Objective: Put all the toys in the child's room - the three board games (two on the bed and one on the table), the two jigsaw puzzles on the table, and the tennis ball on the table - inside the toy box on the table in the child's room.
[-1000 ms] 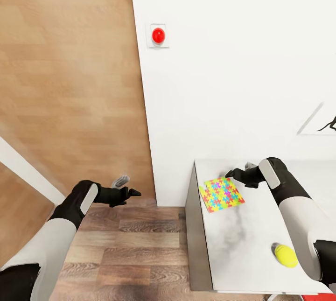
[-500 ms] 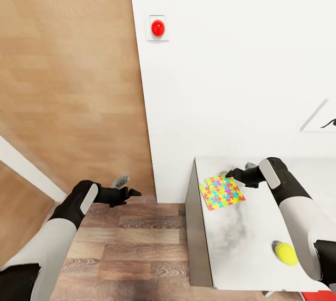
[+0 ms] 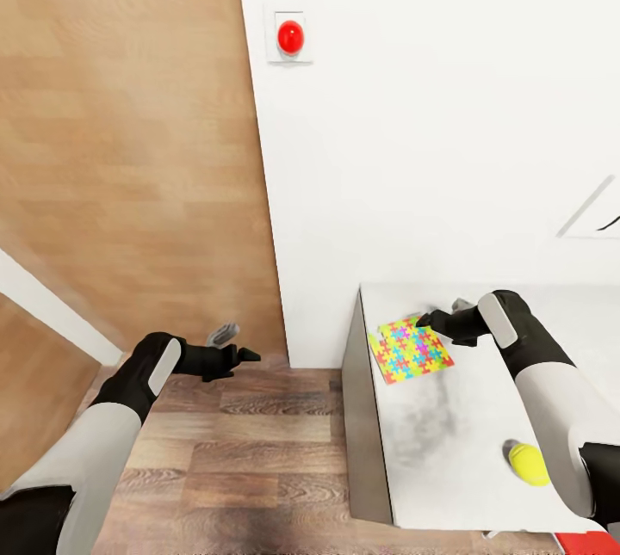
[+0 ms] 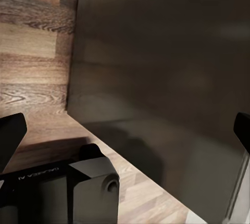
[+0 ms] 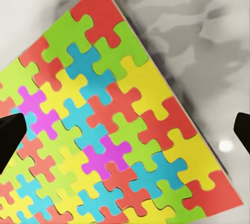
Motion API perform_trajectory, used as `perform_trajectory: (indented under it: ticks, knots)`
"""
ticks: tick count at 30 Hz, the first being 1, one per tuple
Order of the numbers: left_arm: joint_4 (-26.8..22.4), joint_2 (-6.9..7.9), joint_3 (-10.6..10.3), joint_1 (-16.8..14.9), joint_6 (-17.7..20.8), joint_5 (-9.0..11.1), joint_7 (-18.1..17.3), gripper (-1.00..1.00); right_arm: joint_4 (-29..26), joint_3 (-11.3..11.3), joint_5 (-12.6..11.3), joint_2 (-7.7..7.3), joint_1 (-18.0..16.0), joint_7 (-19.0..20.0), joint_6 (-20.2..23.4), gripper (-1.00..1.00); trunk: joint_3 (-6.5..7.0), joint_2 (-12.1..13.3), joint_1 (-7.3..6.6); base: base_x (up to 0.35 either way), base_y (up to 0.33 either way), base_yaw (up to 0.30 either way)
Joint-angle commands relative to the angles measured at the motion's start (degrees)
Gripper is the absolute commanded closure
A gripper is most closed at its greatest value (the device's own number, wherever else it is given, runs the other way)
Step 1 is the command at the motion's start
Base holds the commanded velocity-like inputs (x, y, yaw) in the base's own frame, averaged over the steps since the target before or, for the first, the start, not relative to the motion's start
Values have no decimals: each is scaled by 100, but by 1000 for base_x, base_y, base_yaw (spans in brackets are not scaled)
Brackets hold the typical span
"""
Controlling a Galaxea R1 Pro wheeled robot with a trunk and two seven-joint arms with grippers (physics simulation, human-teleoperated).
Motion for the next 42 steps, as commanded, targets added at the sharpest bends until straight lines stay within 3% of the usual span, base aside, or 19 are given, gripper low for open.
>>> perform_trajectory:
  ticks: [1, 26, 42]
  knots:
    - [0, -3, 19, -5, 29, -38, -43, -100, -5, -6, -62, 2, -4, -58, 20, -100, -19, -11, 3, 0, 0, 0]
    - [-3, 5, 19, -5, 29, -40, -60, -100, -6, -6, -62, 24, -4, -57, 20, -100, -233, -11, 3, 0, 0, 0]
    - [-2, 35, 44, -3, 29, -40, -80, -100, -6, -14, -62, 35, -4, -57, 20, -100, -272, -11, 3, -6, 4, 0]
